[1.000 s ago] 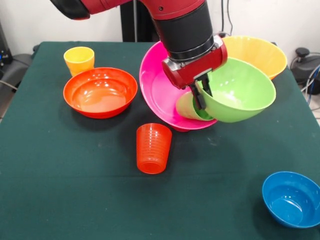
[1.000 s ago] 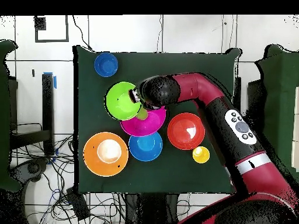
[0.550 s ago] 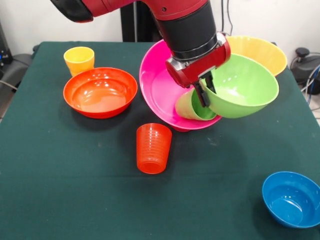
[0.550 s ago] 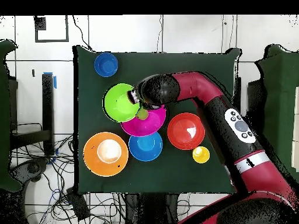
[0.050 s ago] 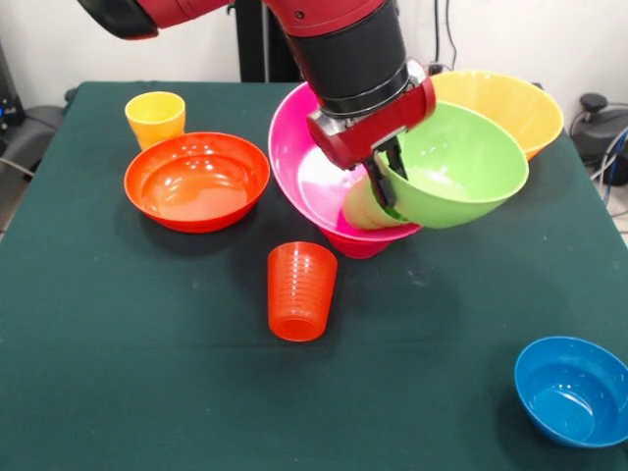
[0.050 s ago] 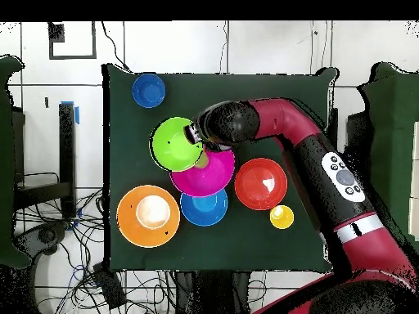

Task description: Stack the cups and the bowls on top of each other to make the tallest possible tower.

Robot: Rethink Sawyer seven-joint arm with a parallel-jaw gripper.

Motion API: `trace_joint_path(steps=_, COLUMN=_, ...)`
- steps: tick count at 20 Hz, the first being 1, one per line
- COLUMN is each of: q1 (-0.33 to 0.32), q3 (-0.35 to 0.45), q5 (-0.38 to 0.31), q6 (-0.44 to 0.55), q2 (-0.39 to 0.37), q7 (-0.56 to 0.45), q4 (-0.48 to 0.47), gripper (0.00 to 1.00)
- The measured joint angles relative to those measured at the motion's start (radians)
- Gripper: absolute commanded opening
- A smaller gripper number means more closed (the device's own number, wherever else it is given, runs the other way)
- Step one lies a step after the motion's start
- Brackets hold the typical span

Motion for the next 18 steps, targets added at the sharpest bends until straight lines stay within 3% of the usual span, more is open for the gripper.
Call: trace_joint_path(steps=18, q1=-0.014, q3=0.001, q5=0.053, q6=0.01, q2=0.0, q7=0.0, q4=-0.031, gripper=0.0)
